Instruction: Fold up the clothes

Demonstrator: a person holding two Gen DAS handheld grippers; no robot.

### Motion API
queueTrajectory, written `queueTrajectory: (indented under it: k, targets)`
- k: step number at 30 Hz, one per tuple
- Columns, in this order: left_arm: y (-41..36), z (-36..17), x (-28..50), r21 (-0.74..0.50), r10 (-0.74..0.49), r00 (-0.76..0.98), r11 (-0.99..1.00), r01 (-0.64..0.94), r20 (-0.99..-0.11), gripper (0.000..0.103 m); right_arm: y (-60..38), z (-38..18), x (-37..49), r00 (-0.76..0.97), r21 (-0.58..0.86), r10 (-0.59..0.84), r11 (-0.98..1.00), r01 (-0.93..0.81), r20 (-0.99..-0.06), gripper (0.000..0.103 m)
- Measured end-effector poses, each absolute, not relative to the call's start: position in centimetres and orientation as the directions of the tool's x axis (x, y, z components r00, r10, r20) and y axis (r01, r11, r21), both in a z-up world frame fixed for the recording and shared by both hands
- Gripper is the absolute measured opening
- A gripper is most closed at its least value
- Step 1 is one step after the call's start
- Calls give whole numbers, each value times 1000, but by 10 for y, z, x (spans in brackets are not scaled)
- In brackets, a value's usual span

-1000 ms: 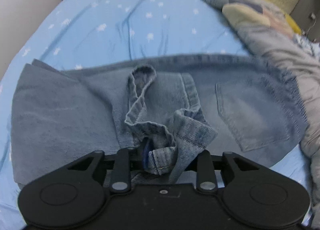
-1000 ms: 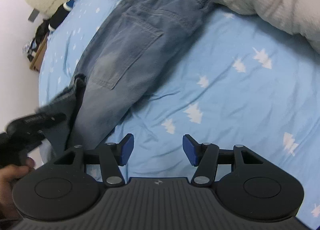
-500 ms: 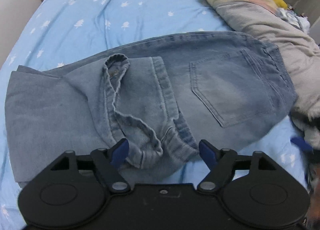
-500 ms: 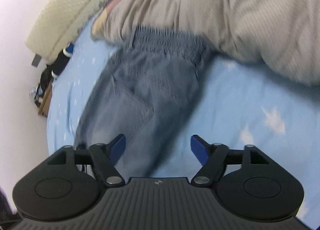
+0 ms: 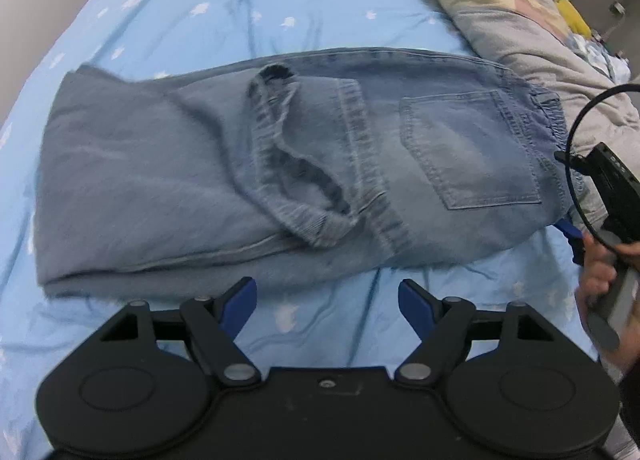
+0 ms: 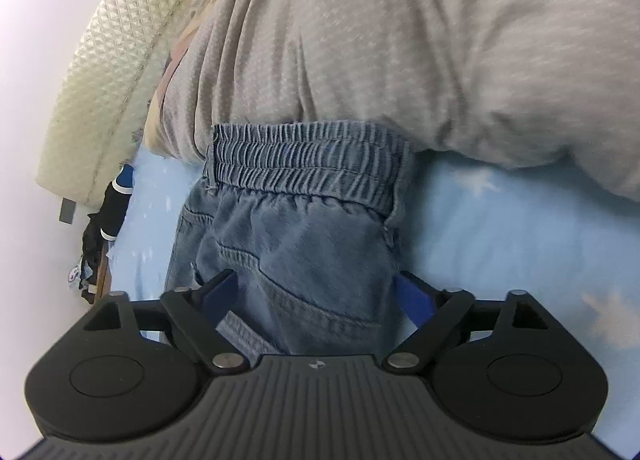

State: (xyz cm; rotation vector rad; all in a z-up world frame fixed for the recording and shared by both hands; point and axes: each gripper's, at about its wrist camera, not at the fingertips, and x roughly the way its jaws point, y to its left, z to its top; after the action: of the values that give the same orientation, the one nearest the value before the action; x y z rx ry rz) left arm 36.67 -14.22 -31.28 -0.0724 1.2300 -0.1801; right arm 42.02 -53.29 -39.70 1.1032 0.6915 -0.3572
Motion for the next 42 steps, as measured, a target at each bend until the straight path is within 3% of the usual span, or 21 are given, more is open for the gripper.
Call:
queueTrajectory:
  k: [7, 9, 12, 14, 16, 23, 30, 37, 42]
  targets:
    - [-112, -303, 356, -138, -138, 327, 990, 21, -935, 76, -531, -404, 445, 704, 654, 58, 429, 622, -708, 96]
    - [-102, -297, 355, -134, -125, 338, 991, -3, -933, 76, -528, -403, 450, 690, 638, 48, 434, 636, -722, 87]
    - [-87, -287, 355, -127, -108, 363, 991, -28, -925, 76, -522, -395, 444, 670, 602, 10, 451, 659, -742, 62]
    - [-78, -278, 357, -122, -100, 389, 992, -32, -916, 76, -520, -387, 439, 672, 603, 18, 460, 652, -740, 35]
    - [-70, -270, 360, -121, -95, 414, 992, -37, -905, 75, -518, -374, 435, 672, 601, 29, 478, 641, -740, 28]
    - [-38, -240, 367, -156, -114, 504, 987, -42, -856, 75, -491, -304, 422, 712, 566, 13, 617, 547, -702, 27]
    - [18, -218, 351, -221, -135, 573, 972, -83, -808, 75, -415, -233, 416, 764, 406, -43, 828, 388, -643, 26]
    - [95, -216, 323, -296, -117, 609, 933, -203, -784, 75, -303, -191, 413, 801, 215, -44, 953, 213, -597, 25]
    - [152, -216, 302, -321, -76, 616, 899, -298, -784, 75, -216, -195, 418, 813, 107, -14, 990, 94, -582, 25]
